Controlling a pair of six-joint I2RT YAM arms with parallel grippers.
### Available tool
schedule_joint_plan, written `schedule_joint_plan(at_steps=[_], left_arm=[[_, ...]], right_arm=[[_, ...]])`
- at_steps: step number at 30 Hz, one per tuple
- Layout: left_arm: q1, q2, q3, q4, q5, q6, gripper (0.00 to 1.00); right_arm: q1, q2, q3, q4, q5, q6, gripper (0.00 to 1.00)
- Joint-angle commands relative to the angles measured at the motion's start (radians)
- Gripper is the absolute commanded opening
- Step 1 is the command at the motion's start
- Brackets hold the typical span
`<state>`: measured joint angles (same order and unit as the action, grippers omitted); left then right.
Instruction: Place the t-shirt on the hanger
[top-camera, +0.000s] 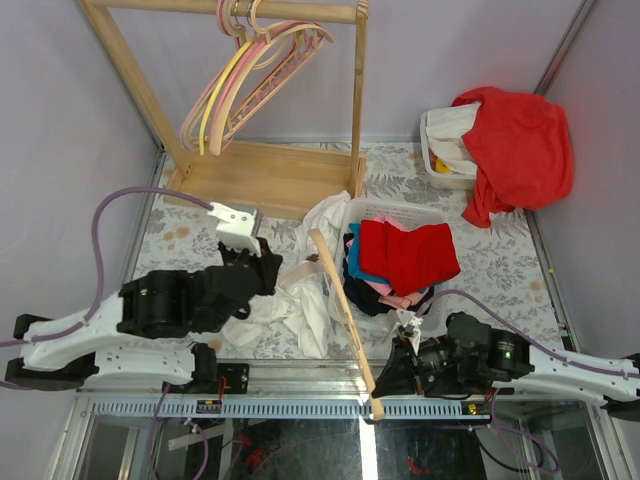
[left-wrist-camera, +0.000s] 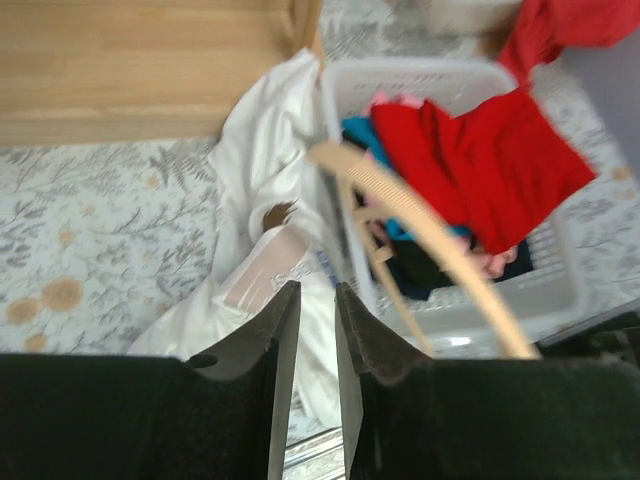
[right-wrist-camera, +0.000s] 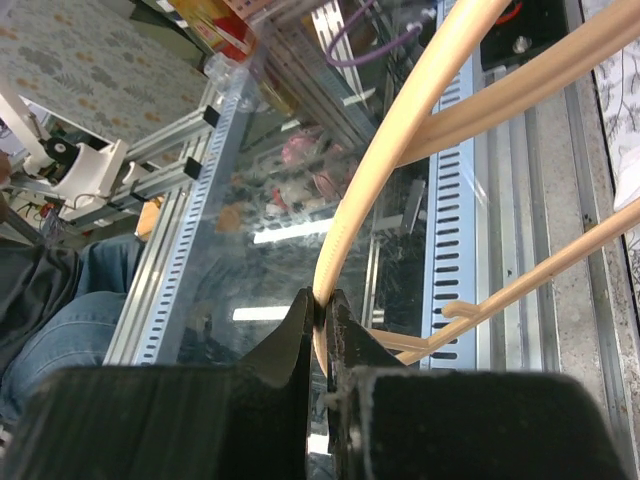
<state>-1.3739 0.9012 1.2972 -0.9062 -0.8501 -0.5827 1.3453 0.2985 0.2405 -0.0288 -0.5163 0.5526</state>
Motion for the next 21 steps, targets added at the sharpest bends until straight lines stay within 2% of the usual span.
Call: schedule_joint_plan(at_steps=[1,3,6,8,12,14,18,21], left_arm=[[-0.004,0.119,-0.036,-0.298,-0.056,-0.367,0.24],[-0.003,0.145,-0.098,-0.338,-0.033,-0.507,0.32],[0.005,0.128,-0.266,-0.201,0.048,-0.563,0.4],[0.016,0.093,-0.409,-0.132,0.061,-0.654,0.41],[0.023,-0.057,-0.601,-0.057,0.037,-0.758,0.41],[0.022,-0.134,-0.674,0.062,0.047,-0.72,0.45],[0.022,-0.265,-0.831,0.458,0.114,-0.477,0.58],[0.054,-0.284,-0.881,0.502,0.073,-0.454,0.67]], right_arm=[[-0.003,-0.072,0.102,-0.078,0.005,0.012,0.0],[-0.003,-0.065,0.124,-0.096,0.007,0.002,0.0],[-0.003,-0.025,0.139,-0.082,-0.011,-0.015,0.0],[-0.003,0.002,0.144,-0.078,-0.015,-0.022,0.0],[-0.003,0.004,0.149,-0.082,-0.01,-0.025,0.0],[-0.003,-0.003,0.153,-0.091,-0.008,-0.026,0.0],[-0.003,-0.004,0.16,-0.102,0.002,-0.034,0.0],[-0.003,-0.005,0.172,-0.126,0.015,-0.042,0.0]])
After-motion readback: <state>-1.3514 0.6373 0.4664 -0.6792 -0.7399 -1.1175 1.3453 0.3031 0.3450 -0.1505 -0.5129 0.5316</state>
